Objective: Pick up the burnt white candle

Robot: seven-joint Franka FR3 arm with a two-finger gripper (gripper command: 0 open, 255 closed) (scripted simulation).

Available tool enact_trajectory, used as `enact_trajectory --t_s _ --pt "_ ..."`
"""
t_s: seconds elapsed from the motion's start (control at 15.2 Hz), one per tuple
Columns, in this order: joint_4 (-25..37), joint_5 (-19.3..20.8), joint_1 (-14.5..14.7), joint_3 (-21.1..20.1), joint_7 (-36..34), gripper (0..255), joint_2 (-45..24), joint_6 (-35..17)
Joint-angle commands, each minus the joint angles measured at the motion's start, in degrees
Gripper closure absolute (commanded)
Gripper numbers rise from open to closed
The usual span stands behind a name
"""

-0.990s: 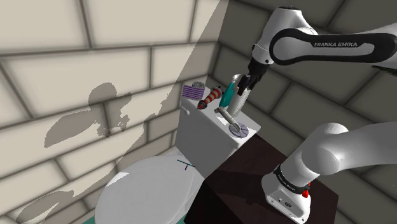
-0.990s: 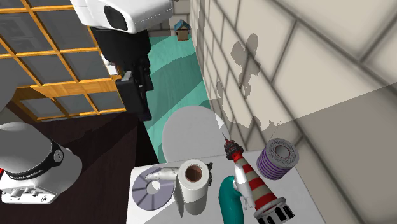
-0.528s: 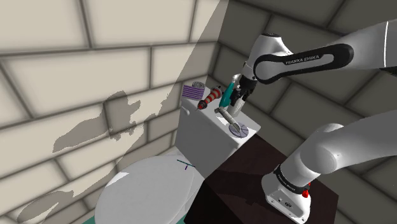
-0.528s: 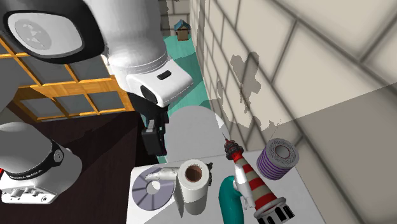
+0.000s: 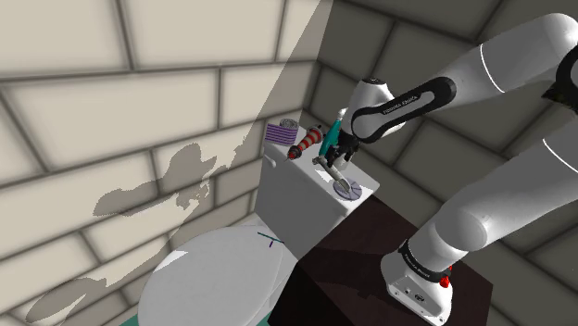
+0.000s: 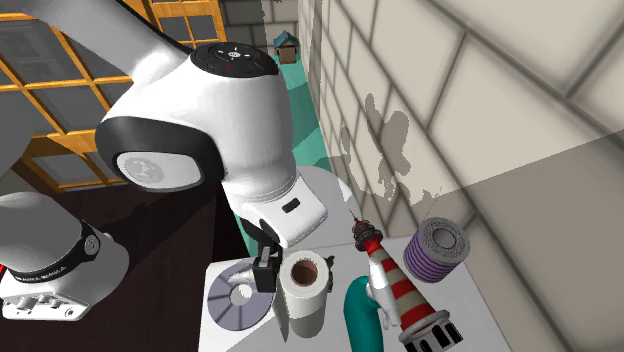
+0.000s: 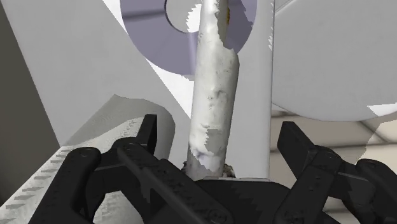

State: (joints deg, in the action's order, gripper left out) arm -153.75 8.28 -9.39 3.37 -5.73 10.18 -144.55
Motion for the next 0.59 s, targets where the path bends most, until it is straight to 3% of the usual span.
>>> enact_trajectory --t_s 0.0,0.53 --pt "-0.16 0.37 -0.33 0.16 -0.64 0 -2.87 -2.98" --pt "-0.74 1.43 -0.57 0.24 -1.71 0 -8.56 -9.22"
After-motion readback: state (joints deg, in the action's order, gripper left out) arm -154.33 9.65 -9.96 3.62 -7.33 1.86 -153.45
